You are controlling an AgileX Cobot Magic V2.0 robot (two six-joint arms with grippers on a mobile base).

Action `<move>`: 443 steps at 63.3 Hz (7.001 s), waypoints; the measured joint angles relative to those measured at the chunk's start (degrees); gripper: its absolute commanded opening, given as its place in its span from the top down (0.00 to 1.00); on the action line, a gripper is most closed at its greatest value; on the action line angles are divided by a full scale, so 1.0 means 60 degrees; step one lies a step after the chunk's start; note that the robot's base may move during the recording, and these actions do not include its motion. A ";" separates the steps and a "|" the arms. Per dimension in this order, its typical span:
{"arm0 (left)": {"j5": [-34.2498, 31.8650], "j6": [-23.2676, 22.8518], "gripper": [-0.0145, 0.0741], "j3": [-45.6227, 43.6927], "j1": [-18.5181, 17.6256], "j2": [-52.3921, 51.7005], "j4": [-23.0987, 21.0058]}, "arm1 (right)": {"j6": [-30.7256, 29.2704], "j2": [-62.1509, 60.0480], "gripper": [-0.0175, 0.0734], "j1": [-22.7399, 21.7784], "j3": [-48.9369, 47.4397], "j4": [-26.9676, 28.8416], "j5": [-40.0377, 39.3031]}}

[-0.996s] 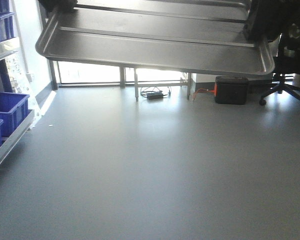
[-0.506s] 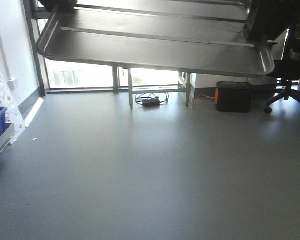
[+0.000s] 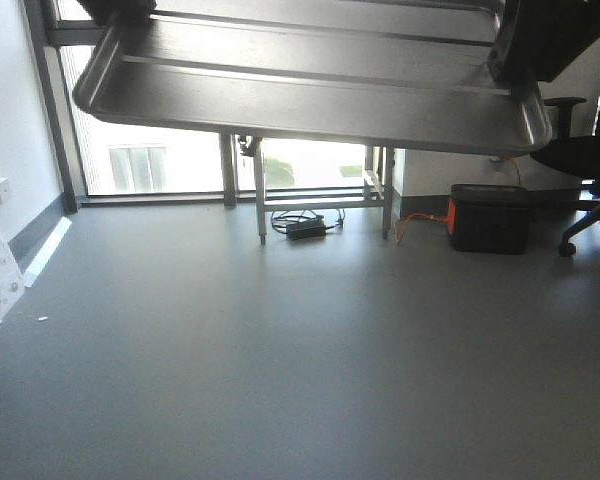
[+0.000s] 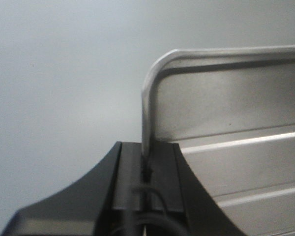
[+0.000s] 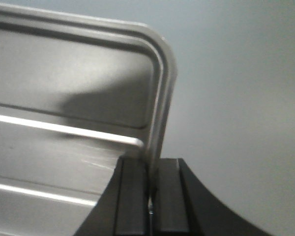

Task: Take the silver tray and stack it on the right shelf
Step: 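Hold the tray with both grippers while the base drives across the room, then carry the tray over the larger grey tray on the shelf, then lower the silver tray onto the grey tray with both grippers, then open both grippers and raise them away from the trays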

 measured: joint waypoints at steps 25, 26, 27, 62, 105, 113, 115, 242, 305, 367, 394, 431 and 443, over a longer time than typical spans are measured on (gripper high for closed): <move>0.0000 0.0000 0.94 0.0000 0.0000 0.0000 0.0000 | 0.0000 0.0000 0.74 0.0000 0.0000 0.0000 0.0000; 0.0000 0.0000 0.94 0.0000 0.0000 0.0000 0.0000 | 0.0000 0.0000 0.74 0.0000 0.0000 0.0000 0.0000; 0.0000 0.0000 0.94 0.0000 0.0000 0.0000 0.0000 | 0.0000 0.0000 0.74 0.0000 0.0000 0.0000 0.0000; -0.0020 0.0000 0.94 0.0000 0.0000 0.0000 -0.0006 | 0.0000 0.0000 0.74 0.0000 0.0000 0.0000 0.0000; -0.0039 0.0000 0.94 0.0000 0.0000 0.0000 -0.0116 | 0.0000 0.0000 0.74 0.0000 0.0000 -0.0035 0.0020; -0.0020 0.0000 0.94 0.0000 0.0000 0.0000 -0.0173 | 0.0000 0.0000 0.74 0.0000 0.0000 -0.0035 0.0039; -0.0022 0.0000 0.94 0.0000 0.0000 0.0000 -0.0173 | 0.0000 0.0000 0.74 0.0000 0.0000 -0.0035 0.0039; 0.0034 0.0000 0.94 0.0000 0.0000 0.0000 -0.0214 | 0.0000 0.0000 0.74 0.0000 0.0000 -0.0042 0.0079; -0.0045 0.0000 0.94 0.0000 0.0000 0.0000 -0.0214 | 0.0000 0.0000 0.74 0.0000 0.0000 -0.0082 0.0014; -0.2036 -0.0245 0.94 -0.0037 0.0118 0.3555 -0.0338 | -0.1154 0.2438 0.74 -0.1590 0.0000 0.0038 -0.0495; -0.2157 0.0296 0.72 -0.0037 0.0706 0.4031 -0.1035 | -0.1162 0.3112 0.70 -0.1590 0.0000 0.0056 -0.1229; -0.1825 0.0524 0.38 -0.0037 0.0864 0.3568 -0.0682 | -0.1220 0.2687 0.17 -0.1612 0.0000 -0.0298 -0.1057; -0.1505 0.0544 0.52 0.0069 0.0823 0.2243 -0.0554 | -0.1245 0.1611 0.36 -0.1594 0.0071 -0.0320 -0.0849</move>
